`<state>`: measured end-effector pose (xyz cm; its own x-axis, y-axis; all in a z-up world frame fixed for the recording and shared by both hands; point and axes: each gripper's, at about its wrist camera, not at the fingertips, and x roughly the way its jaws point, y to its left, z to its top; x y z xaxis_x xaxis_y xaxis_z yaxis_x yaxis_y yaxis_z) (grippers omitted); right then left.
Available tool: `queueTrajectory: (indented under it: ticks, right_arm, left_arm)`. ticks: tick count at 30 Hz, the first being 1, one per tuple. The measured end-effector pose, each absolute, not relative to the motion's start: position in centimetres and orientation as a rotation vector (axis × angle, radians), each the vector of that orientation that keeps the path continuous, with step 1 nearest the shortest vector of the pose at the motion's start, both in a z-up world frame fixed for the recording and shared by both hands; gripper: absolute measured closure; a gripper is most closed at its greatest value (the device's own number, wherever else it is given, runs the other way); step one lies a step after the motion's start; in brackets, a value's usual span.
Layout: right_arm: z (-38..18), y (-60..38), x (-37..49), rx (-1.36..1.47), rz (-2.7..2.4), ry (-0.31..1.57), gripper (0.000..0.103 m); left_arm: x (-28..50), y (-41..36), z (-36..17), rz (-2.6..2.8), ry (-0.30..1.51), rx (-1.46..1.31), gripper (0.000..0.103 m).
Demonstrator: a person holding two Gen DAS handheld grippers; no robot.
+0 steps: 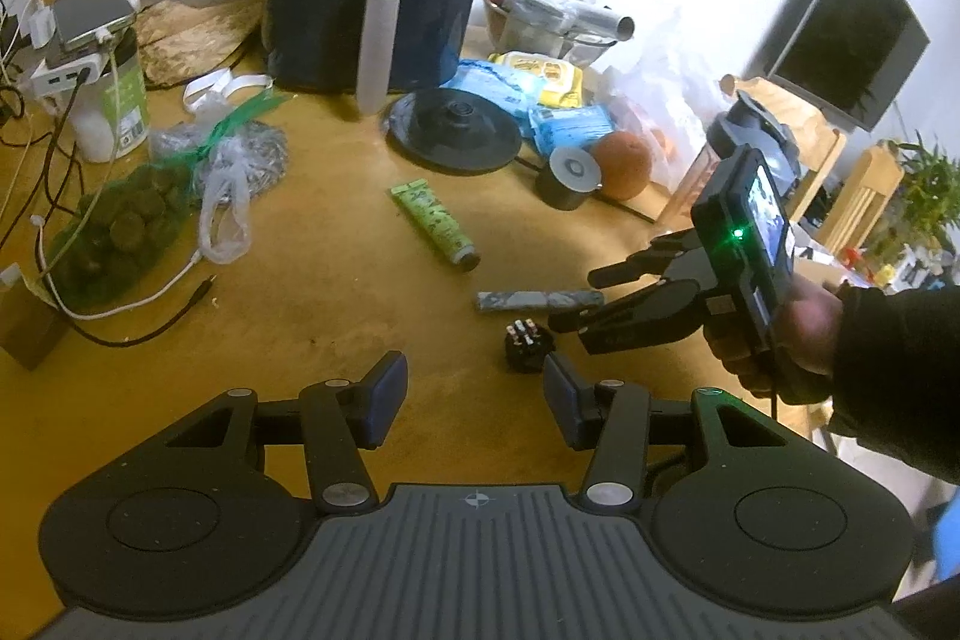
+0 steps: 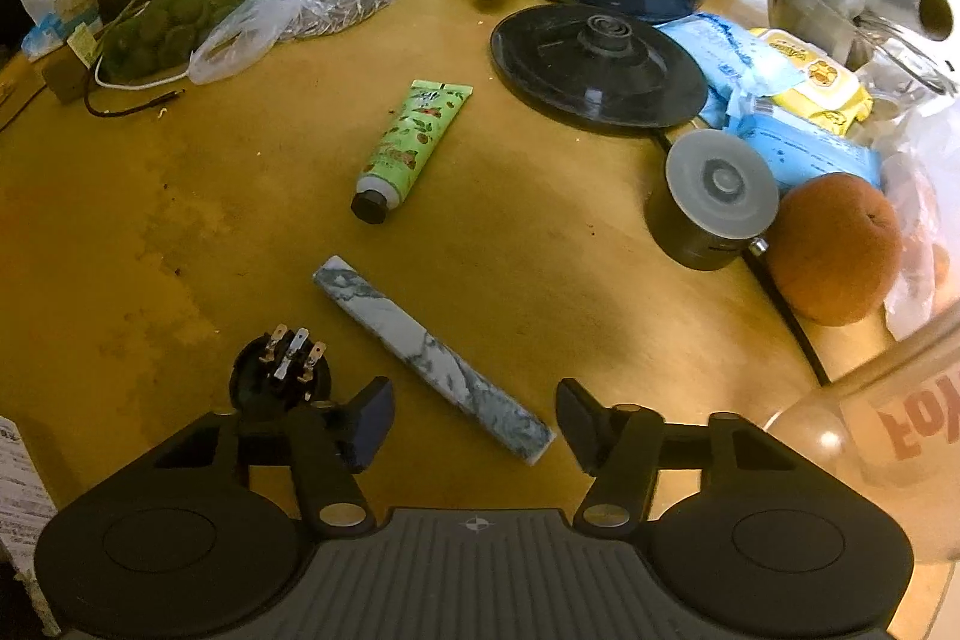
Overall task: Organize objects
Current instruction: 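Grasp the grey-white marbled bar with the right gripper and lift it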
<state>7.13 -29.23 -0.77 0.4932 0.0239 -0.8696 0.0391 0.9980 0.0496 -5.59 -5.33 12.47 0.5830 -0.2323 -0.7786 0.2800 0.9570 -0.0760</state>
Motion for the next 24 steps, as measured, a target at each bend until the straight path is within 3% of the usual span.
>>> queueTrajectory:
  ticks: [4, 12, 24]
  right_arm:
    - [-0.8, -29.4, 7.6, 0.086, 0.016, 1.054, 0.051]
    - [-0.6, -28.6, 8.3, 0.065, 0.067, 1.047, 0.069]
    - [-0.6, -28.4, 9.2, 0.055, 0.112, 1.039, 0.069]
  left_arm:
    - [-5.5, -4.8, 12.5, -0.289, 0.903, 0.055, 0.054]
    - [-5.6, -4.3, 12.1, -0.269, 0.913, 0.045, 0.054]
    - [-5.9, -4.9, 12.0, -0.256, 0.914, 0.040, 0.054]
